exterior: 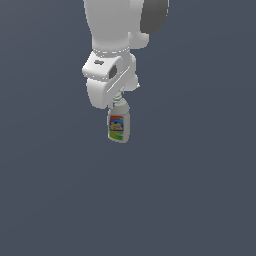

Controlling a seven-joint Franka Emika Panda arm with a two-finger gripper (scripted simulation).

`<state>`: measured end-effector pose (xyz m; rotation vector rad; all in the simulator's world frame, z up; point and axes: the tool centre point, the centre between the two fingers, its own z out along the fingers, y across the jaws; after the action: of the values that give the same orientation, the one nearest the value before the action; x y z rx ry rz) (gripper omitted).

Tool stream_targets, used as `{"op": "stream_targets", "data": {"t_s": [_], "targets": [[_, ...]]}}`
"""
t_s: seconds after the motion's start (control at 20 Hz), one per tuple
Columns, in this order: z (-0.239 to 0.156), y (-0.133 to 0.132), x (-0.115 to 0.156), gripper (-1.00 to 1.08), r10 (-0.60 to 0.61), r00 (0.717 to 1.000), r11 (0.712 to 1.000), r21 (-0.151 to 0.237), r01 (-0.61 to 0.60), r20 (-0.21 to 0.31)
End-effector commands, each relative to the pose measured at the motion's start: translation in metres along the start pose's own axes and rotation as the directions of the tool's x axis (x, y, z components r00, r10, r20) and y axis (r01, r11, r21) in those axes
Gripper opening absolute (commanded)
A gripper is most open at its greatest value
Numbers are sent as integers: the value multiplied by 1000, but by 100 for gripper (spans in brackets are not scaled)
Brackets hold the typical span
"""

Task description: Pick up the object and move it to a goal position.

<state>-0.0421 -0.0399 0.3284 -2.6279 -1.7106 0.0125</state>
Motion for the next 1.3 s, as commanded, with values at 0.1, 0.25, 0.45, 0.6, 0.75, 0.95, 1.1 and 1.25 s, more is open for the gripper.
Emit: {"op": "stream_targets", "data": {"t_s": [0.1,0.25,0.45,0.6,0.75,0.95,1.1,1.25], "targets": [[-37,20,-5,-100,0,1000,1000,-11,0,-4],[-55,31,-8,-100,0,1000,1000,-10,0,-4],[-77,45,-12,-100,0,1000,1000,-10,0,-3],[-91,54,-14,-100,0,1000,1000,-10,0,-3],[-102,61,-16,-100,0,1000,1000,-10,0,-3],[-112,69,-18,-100,0,1000,1000,-9,0,-3],[-118,72,-19,-100,0,1000,1000,-9,0,-3],[-121,75,-19,-100,0,1000,1000,-9,0,-3]]}}
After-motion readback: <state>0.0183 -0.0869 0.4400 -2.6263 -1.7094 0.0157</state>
